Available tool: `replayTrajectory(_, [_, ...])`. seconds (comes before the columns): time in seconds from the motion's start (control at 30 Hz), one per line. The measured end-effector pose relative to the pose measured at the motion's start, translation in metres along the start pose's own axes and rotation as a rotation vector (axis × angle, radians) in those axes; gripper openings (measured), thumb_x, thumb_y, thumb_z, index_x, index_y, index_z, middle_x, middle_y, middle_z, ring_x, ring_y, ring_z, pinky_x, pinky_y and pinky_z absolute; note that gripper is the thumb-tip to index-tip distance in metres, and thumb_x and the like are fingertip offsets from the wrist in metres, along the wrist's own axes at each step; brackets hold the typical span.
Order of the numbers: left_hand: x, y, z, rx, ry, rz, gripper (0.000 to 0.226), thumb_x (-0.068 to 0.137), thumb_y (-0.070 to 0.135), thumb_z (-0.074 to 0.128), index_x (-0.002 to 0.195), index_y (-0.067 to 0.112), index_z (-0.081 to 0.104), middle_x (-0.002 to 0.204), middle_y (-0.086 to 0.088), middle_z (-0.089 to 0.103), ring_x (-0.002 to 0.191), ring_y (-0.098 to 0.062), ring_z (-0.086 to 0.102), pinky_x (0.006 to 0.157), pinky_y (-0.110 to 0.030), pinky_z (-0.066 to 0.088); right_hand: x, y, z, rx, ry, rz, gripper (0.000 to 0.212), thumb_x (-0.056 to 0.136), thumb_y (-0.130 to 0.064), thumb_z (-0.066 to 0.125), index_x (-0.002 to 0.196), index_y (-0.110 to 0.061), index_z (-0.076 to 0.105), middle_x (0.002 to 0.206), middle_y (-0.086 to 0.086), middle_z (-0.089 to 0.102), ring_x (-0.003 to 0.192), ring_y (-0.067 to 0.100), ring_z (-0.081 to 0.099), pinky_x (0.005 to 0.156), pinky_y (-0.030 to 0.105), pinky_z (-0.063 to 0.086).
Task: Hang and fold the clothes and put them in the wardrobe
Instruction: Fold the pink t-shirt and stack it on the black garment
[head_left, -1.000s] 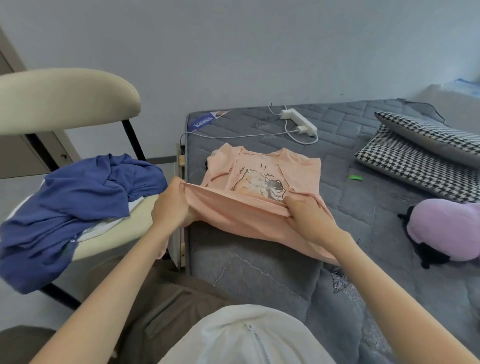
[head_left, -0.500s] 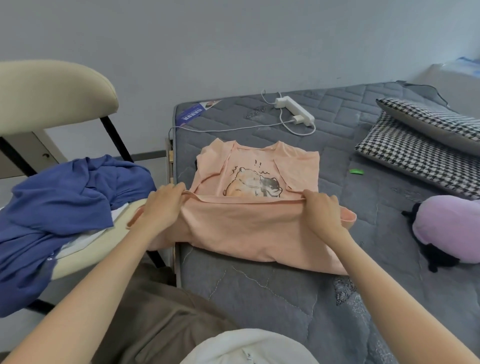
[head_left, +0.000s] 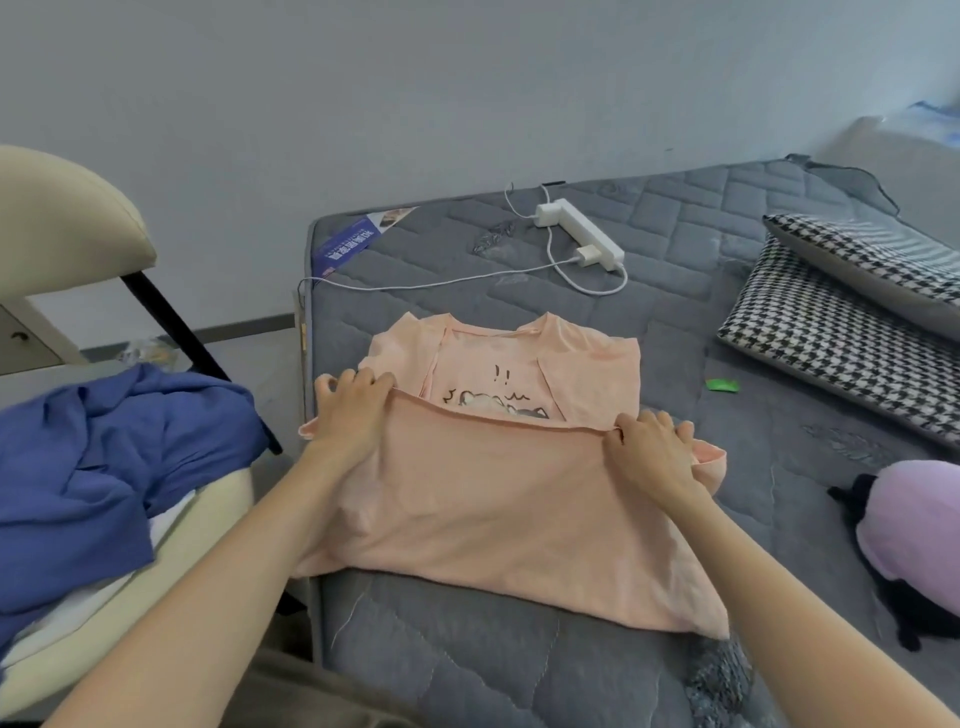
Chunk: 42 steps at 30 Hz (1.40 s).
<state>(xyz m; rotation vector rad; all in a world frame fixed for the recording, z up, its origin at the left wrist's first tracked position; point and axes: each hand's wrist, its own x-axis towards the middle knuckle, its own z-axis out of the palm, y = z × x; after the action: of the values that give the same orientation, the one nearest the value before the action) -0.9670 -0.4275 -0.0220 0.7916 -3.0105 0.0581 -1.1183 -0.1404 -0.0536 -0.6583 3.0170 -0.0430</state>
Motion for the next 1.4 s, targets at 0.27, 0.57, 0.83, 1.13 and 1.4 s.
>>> replayTrajectory(0.27, [0.032, -0.006, 0.034, -0.117, -0.005, -0.100, 0.023, 0.097, 0.013, 0.040, 0.115, 0.021, 0.053, 0.118, -0.002, 0.050, 0.110, -0.022, 0.041, 0.096, -0.035, 0.022, 0.027, -0.003, 0.022, -0.062, -0.049, -0.053, 0.025, 0.098, -0.015, 0.031, 0.101, -0.014, 0.055, 0.105, 0.003, 0.055, 0.105, 0.024, 0.047, 0.080, 0.034, 0.028])
replayTrajectory(0.57, [0.013, -0.022, 0.052, -0.432, 0.170, -0.249, 0.034, 0.091, 0.021, 0.058, 0.122, 0.007, 0.053, 0.122, -0.014, 0.049, 0.111, -0.032, 0.044, 0.091, -0.039, 0.036, 0.002, -0.048, 0.045, 0.316, 0.229, -0.273, 0.035, 0.071, 0.008, 0.059, 0.100, -0.009, 0.060, 0.105, 0.006, 0.059, 0.093, 0.025, 0.049, 0.076, 0.032, 0.043])
replayTrajectory(0.83, [-0.004, -0.059, 0.065, -1.125, -0.063, -0.833, 0.049, 0.086, 0.037, 0.063, 0.120, 0.003, 0.053, 0.112, -0.008, 0.057, 0.106, -0.026, 0.053, 0.083, -0.032, 0.043, -0.032, -0.127, 0.052, 0.426, 0.034, -0.572, 0.044, 0.090, -0.023, 0.037, 0.134, -0.028, 0.040, 0.136, -0.002, 0.045, 0.114, 0.022, 0.045, 0.094, 0.041, 0.038])
replayTrajectory(1.13, [0.020, -0.066, 0.051, -1.245, 0.007, -0.783, 0.027, 0.100, 0.035, 0.040, 0.111, 0.013, 0.052, 0.103, -0.007, 0.052, 0.090, -0.017, 0.046, 0.070, -0.028, 0.036, -0.023, -0.139, 0.051, 0.324, -0.149, -0.513, 0.047, 0.101, -0.034, 0.025, 0.147, -0.040, 0.020, 0.158, -0.005, 0.015, 0.144, 0.021, 0.012, 0.112, 0.059, 0.013])
replayTrajectory(1.4, [0.022, -0.064, 0.066, -0.869, 0.032, -0.669, 0.041, 0.099, 0.026, 0.043, 0.137, 0.011, 0.042, 0.136, -0.017, 0.046, 0.126, -0.032, 0.041, 0.102, -0.040, 0.034, -0.022, -0.138, 0.049, 0.277, -0.231, -0.496, 0.049, 0.100, -0.044, 0.013, 0.148, -0.045, 0.010, 0.160, -0.008, -0.001, 0.148, 0.017, -0.004, 0.115, 0.053, 0.001])
